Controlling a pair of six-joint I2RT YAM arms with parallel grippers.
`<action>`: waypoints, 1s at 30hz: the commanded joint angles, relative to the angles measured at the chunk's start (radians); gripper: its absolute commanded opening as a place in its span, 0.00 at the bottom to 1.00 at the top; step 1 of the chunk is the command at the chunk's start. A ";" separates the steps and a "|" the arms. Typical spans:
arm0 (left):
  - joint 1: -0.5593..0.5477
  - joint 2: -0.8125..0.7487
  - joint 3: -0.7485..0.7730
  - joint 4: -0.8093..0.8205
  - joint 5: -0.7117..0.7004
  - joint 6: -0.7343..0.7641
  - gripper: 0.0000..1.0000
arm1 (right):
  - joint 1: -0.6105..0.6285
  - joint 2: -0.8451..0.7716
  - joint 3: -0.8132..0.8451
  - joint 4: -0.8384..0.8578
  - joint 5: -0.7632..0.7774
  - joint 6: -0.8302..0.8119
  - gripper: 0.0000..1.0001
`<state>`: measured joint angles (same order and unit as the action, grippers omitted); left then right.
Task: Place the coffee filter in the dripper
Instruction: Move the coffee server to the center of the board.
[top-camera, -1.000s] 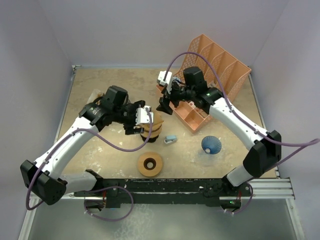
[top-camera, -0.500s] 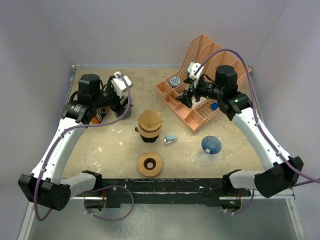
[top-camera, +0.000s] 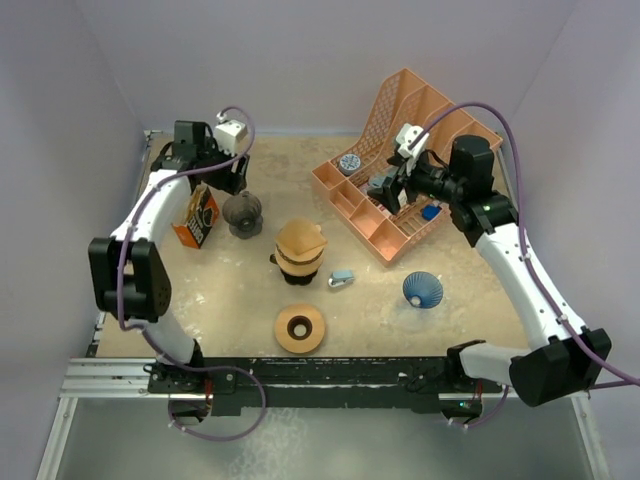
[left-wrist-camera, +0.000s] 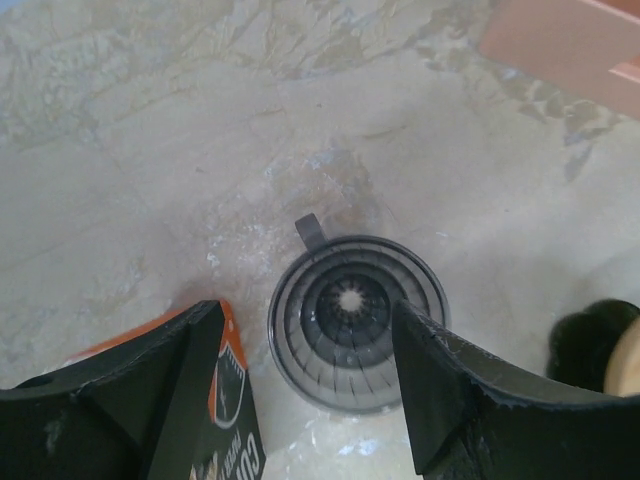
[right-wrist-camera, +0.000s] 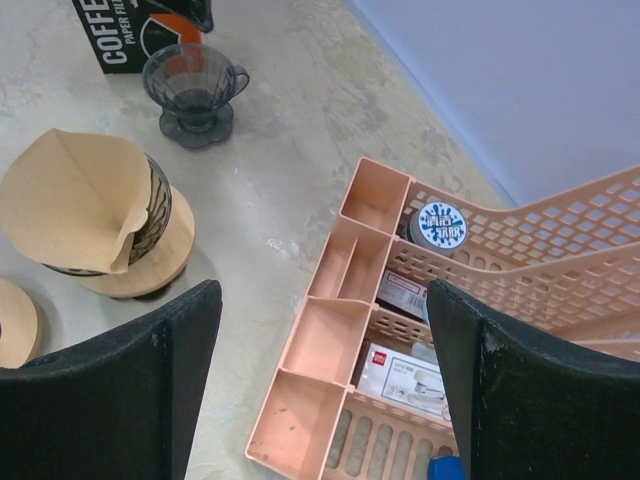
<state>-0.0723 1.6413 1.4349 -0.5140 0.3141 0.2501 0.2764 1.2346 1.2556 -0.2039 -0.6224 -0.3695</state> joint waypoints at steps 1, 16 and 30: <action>0.002 0.116 0.107 -0.030 -0.022 0.024 0.67 | -0.011 -0.013 0.002 0.040 -0.022 0.011 0.85; -0.018 0.325 0.190 -0.202 -0.056 0.156 0.43 | -0.016 0.000 -0.010 0.042 -0.042 0.000 0.86; -0.030 0.166 0.004 -0.283 -0.120 0.217 0.15 | -0.016 0.000 -0.014 0.038 -0.026 -0.006 0.86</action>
<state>-0.0986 1.9003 1.5108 -0.7551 0.2474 0.4263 0.2672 1.2499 1.2354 -0.1963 -0.6426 -0.3706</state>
